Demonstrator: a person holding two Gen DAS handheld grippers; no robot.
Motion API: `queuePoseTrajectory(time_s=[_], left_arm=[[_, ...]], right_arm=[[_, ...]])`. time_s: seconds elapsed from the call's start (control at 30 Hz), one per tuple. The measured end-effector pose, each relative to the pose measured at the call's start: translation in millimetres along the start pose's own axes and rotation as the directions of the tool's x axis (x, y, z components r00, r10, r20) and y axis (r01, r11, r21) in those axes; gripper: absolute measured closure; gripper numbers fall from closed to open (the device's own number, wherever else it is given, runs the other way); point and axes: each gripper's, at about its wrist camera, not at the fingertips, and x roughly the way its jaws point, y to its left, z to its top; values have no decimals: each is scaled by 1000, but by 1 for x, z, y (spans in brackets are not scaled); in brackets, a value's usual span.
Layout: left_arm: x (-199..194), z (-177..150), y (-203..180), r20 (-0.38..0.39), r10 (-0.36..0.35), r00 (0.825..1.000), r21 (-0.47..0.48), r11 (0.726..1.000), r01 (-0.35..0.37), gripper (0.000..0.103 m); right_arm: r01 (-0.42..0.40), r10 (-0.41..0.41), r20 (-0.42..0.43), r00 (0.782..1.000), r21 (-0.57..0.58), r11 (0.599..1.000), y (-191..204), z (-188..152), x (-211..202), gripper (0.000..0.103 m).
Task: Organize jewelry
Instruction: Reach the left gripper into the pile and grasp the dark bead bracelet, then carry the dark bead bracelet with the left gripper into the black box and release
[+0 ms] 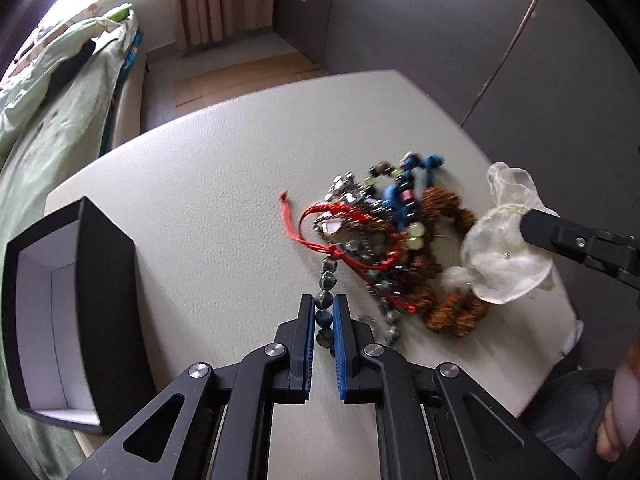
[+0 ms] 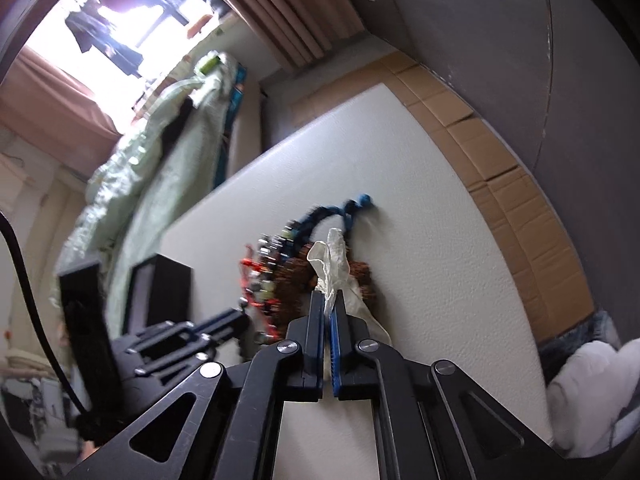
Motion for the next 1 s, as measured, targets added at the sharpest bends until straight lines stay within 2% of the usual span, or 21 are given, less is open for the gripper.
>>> queuePoseTrajectory(time_s=[0.2,0.37,0.53,0.67,0.8,1.0], left_arm=[[-35,1,5,96,-74,993,-22,997,77,94],[-56,5,13,164,-98,982,-39,994,106,94],[-88,0,25,243,-122,962,-66,988,142,94],[-112,-1,44,303,-110,947,-91,985,144,94],[-130,-3,65,349,-87,933,-132,981,141,94],[-154,-12,108,415,-40,909,-218,965,142,94]], right_arm=[[-75,76,72,995,-9,997,13,-4,-18,99],[-123,125,105,987,-23,992,28,-7,-22,99],[-200,206,137,969,-56,978,46,-10,-24,99],[-266,277,153,949,-86,960,65,-12,-19,99],[-325,337,130,932,-103,940,82,-10,-7,99],[-403,413,36,910,-162,901,123,-5,21,99]])
